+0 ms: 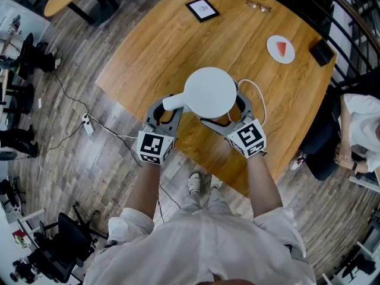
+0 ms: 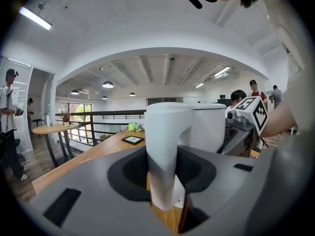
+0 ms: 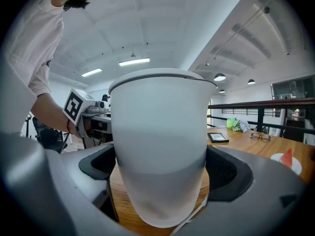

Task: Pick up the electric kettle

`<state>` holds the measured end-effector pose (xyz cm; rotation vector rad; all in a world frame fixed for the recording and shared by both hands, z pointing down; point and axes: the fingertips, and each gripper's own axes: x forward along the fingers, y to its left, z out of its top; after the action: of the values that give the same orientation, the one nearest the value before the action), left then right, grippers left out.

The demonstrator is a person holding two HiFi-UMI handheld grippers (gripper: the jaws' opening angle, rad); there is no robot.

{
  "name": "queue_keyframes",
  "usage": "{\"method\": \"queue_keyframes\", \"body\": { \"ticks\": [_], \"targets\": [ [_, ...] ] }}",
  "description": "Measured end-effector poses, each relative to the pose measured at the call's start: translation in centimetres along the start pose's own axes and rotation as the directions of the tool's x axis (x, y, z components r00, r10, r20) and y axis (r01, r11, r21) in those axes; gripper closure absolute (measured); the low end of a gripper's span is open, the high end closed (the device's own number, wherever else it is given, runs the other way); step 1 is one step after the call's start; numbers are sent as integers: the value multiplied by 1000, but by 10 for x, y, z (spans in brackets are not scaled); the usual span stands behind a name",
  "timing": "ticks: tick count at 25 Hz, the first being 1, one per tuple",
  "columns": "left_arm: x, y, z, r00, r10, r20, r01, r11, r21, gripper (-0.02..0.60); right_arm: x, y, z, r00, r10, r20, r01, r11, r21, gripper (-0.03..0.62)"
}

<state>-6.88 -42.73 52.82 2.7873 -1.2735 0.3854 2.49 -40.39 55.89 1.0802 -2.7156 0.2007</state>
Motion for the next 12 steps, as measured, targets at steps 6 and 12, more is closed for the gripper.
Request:
{"method": "queue_keyframes", "body": {
  "ticks": [6,12],
  "targets": [
    [-16,-9,41,998,-8,63,8,1000,-2,456,-22,7,38,999,-23,35,24,999,-30,28],
    [-43,-29,94,995,-20,96,19,1000,10,459,-61,26,88,996,-60,72,64,997,-54,28]
  ]
}}
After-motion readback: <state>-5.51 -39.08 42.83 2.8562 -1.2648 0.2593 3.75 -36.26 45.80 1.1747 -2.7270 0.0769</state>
